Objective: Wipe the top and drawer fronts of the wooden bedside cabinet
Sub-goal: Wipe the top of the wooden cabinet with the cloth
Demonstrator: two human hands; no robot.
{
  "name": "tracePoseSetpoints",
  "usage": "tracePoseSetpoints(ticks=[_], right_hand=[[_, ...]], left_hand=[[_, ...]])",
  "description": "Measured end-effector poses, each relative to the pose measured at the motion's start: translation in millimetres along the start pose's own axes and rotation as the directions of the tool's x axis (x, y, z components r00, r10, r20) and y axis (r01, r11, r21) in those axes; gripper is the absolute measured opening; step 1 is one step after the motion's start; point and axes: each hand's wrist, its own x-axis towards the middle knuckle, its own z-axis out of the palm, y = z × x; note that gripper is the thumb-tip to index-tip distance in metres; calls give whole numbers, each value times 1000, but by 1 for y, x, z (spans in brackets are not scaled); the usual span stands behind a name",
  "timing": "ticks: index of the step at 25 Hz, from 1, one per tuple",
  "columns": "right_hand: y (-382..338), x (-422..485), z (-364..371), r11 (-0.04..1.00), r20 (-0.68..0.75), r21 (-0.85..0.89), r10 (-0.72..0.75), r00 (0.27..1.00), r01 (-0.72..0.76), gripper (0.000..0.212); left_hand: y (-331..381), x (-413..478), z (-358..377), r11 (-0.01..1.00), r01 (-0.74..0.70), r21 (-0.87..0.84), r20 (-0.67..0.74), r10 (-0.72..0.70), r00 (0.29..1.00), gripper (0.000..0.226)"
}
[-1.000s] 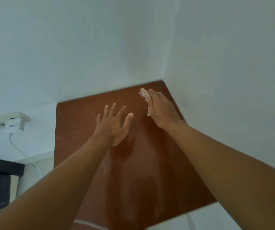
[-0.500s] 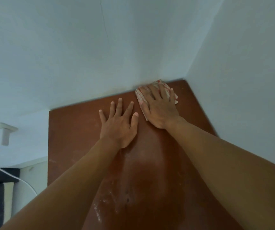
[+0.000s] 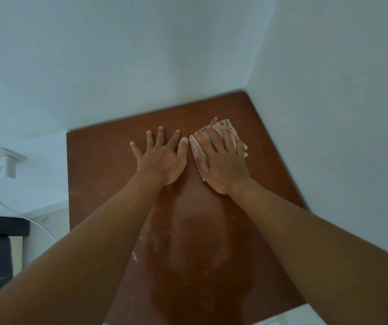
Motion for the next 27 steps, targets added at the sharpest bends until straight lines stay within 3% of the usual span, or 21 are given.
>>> tracePoseSetpoints(ticks=[7,16,19,21,24,27], right_hand=[[11,-139,7,1000,-49,-1,21,999,-21,55],[30,-305,20,994,-284,76,-59,957,83,37],[44,-362,36,990,-289,71,-100,952,126,34],[55,-400,47,988,-272,129,-53,961,91,31],[63,-430,40,980,-272,197,29,962,27,33],[54,-408,9,963,-356,252,-5,934,101,36]], left_hand=[[22,-105,48,998,-66,16,20,65,998,66],[29,-228,101,996,-75,-48,-7,74,997,66],[25,-248,106,993,-98,-62,-72,94,993,66],[21,-253,107,992,-104,-65,-91,98,991,66],[17,-255,107,991,-111,-68,-107,104,989,64],[15,-248,101,990,-115,-81,-103,107,989,62]])
